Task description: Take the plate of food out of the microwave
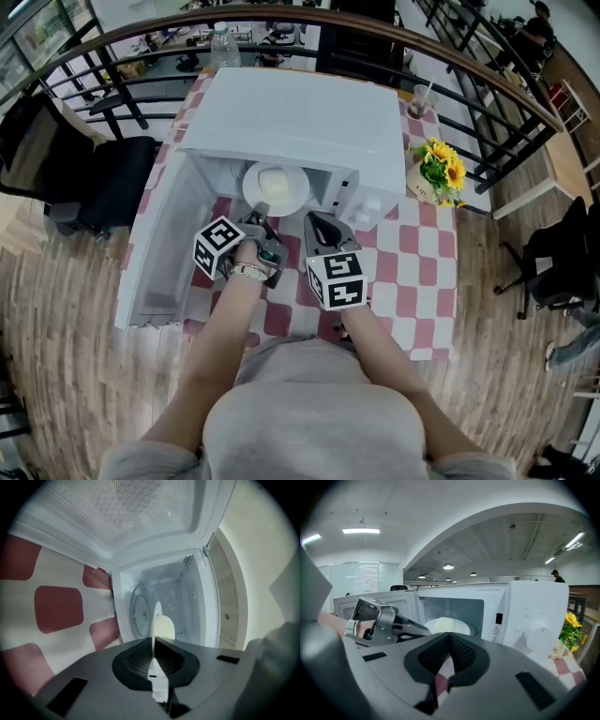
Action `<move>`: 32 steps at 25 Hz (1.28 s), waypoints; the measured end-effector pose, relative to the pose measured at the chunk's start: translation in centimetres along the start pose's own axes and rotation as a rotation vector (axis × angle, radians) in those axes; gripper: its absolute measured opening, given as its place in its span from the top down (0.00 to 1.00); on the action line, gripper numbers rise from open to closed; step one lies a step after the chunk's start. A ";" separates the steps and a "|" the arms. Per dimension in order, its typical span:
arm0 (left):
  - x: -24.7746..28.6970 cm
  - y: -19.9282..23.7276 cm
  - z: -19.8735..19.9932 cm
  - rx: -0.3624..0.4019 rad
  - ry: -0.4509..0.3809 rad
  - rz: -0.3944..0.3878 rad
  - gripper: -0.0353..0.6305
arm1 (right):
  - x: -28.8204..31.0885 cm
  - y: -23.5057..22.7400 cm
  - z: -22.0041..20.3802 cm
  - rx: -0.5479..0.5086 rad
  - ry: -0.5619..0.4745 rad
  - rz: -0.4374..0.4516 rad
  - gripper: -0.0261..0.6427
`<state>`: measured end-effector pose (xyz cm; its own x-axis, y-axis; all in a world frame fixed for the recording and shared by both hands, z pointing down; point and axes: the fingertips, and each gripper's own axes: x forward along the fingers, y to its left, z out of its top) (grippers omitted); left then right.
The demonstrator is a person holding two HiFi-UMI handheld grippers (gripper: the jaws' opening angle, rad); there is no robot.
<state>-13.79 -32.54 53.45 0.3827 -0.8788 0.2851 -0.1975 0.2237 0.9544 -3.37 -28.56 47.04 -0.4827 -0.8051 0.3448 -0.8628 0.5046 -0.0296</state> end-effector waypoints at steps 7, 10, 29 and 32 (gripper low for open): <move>-2.0 -1.0 -0.6 0.003 -0.010 -0.035 0.93 | -0.7 0.3 0.3 -0.006 -0.022 0.001 0.93; -2.6 -1.4 -0.8 0.010 -0.011 -0.048 0.93 | -0.9 0.5 0.5 -0.009 -0.031 0.002 0.93; -7.0 -3.2 -3.0 -0.022 -0.032 -0.117 0.93 | -4.0 2.0 2.1 -0.005 -0.084 0.002 0.93; -7.7 -3.5 -3.4 -0.023 -0.029 -0.123 0.93 | -4.3 2.2 1.9 0.006 -0.071 -0.008 0.93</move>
<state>-12.99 -25.13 48.23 0.3768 -0.9118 0.1632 -0.1296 0.1226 0.9840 -3.46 -24.59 43.70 -0.4853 -0.8290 0.2779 -0.8673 0.4966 -0.0333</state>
